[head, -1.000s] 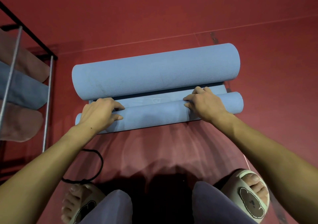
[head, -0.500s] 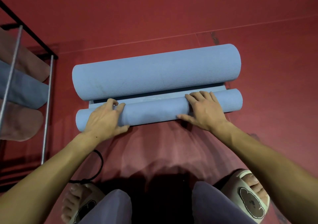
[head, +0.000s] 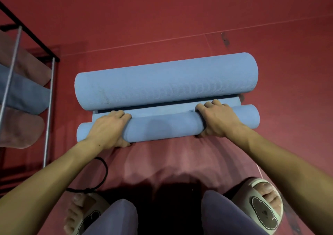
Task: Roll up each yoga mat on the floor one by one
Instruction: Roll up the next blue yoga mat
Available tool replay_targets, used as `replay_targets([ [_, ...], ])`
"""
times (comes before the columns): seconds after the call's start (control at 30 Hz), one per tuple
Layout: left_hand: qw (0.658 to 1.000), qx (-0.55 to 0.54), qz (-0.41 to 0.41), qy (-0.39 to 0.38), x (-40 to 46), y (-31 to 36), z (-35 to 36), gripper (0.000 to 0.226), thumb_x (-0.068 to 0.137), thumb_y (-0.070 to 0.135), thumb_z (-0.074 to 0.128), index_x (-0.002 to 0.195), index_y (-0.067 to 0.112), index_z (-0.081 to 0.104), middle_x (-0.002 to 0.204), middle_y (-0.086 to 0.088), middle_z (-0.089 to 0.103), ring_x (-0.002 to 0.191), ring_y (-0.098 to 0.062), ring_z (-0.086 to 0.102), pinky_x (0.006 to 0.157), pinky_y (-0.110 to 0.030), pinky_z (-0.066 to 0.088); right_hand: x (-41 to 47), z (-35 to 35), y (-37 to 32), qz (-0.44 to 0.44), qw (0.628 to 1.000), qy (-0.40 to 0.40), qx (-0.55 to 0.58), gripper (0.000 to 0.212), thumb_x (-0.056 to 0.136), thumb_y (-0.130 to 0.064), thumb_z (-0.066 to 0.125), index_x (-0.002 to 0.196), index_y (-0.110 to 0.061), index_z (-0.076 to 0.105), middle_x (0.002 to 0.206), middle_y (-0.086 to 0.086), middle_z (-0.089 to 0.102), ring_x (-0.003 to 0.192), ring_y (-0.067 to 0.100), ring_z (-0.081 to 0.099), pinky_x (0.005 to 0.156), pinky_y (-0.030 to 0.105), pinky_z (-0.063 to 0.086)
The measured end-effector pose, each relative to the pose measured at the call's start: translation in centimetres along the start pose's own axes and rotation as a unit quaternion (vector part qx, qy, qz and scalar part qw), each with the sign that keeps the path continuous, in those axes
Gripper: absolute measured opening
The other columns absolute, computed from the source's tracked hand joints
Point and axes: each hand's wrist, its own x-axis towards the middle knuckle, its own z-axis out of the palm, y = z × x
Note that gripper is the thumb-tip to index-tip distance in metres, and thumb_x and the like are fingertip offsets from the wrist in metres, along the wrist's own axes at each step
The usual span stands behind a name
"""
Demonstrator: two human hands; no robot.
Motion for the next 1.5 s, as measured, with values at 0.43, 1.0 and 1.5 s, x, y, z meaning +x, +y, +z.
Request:
replay_targets([
  [0.43,0.972,0.058,-0.027,-0.227,4.6,-0.7,-5.7,0.122,0.039,0.094,0.077,0.151,0.057,0.042,0.159,-0.012,-0.048,0.140,-0.039,-0.051,0.121,-0.066,-0.019,2.9,-4.6,0.2,-0.015,0.986,-0.152,-0.071,0.108,0.054,-0.081,0.083,0.149,-0.047,0.047,0.166,0.022,-0.033,0.149,0.057,-0.029,0.122,0.072,-0.005],
  [1.0,0.987,-0.053,-0.001,-0.152,2.3,-1.3,-3.3,0.089,0.056,0.073,0.080,0.135,0.048,0.046,0.114,0.020,0.062,0.104,-0.012,0.060,0.082,-0.039,0.054,0.8,-1.7,1.0,-0.043,0.997,-0.034,0.046,0.082,0.057,-0.069,0.084,0.118,-0.029,0.046,0.110,-0.008,0.059,0.099,0.020,0.052,0.075,0.037,0.050],
  [1.5,0.994,-0.013,-0.007,-0.110,2.0,-1.0,-1.6,0.090,0.058,0.080,0.072,0.135,0.040,0.047,0.108,0.015,0.061,0.102,-0.015,0.059,0.075,-0.036,0.048,0.7,-1.9,0.8,-0.040,0.997,-0.048,0.055,0.075,0.067,-0.064,0.082,0.126,-0.030,0.049,0.109,-0.006,0.059,0.107,0.021,0.052,0.071,0.036,0.042],
])
